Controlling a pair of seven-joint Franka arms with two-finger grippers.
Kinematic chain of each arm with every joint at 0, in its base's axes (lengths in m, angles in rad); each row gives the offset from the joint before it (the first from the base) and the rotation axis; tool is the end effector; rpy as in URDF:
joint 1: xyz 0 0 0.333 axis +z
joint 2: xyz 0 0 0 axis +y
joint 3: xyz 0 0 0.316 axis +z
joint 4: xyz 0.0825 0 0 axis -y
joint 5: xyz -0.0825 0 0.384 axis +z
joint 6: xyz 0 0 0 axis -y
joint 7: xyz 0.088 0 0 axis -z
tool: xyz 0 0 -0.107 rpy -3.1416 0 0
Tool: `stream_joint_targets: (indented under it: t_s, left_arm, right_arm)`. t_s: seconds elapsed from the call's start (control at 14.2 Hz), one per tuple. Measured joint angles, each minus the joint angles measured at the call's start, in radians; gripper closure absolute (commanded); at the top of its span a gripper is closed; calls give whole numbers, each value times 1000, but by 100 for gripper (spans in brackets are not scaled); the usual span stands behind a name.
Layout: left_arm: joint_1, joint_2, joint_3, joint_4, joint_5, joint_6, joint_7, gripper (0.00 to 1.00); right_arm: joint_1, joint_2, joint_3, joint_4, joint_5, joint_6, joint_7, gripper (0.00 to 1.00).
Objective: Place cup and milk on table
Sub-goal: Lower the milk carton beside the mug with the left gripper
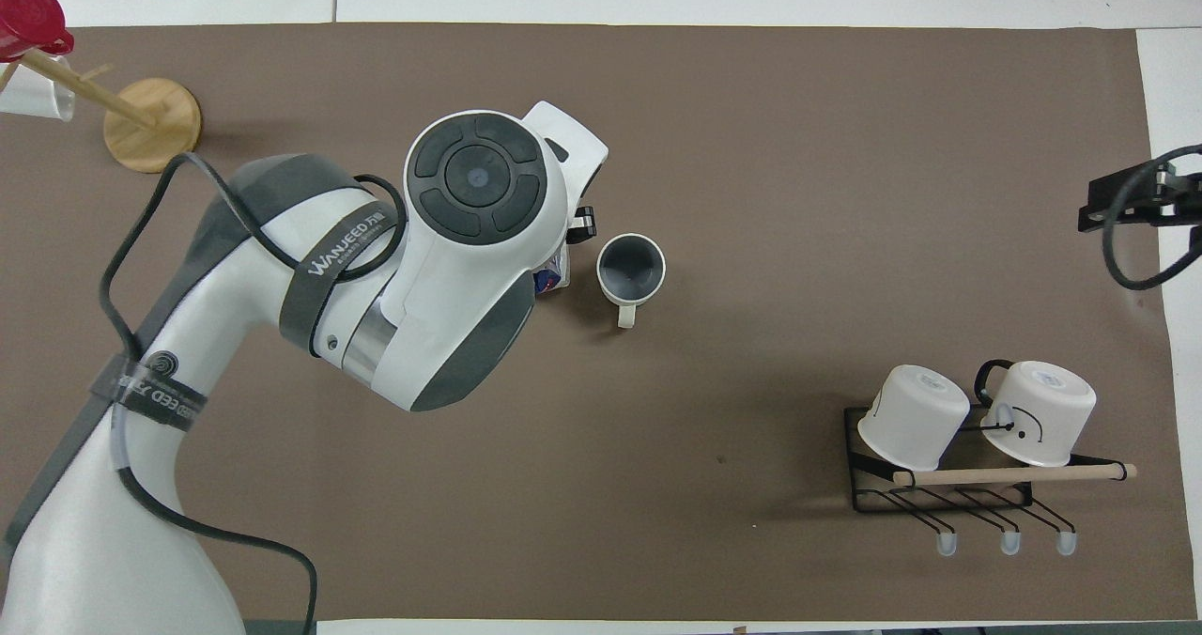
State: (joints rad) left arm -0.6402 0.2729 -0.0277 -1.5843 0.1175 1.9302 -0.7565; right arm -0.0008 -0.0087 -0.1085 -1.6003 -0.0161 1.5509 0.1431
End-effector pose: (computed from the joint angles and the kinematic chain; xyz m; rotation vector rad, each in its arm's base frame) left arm 0.5180 -0.3960 0.4859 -3.1037 -0.0816 -0.1917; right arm 0.5455 -0.0619 0.6137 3.1003 -0.3933 -0.0633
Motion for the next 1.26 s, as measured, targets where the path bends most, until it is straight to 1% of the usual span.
stream_joint_targets:
  t_s: [0.14, 0.35, 0.63, 1.12, 1.26]
  left_arm:
    - [-19, 0, 0, -18, 0, 5, -39, 100]
    - [-32, 0, 0, -30, 0, 17, -106, 100]
    - [-43, -6, 0, -54, 0, 20, -122, 100]
    - [-43, -13, 0, -65, 0, 28, -107, 100]
    - [-43, -15, 2, -71, 0, 36, -101, 100]
  right_arm:
    - [-19, 3, 1, 38, 0, -56, 0, 0]
    - [-7, 19, 20, 88, 0, -73, -12, 0]
    - [20, 34, 25, 96, -3, -50, -86, 0]
    - [20, 37, 25, 99, -3, -37, -93, 0]
    - [19, 42, 23, 110, 0, -59, -93, 0]
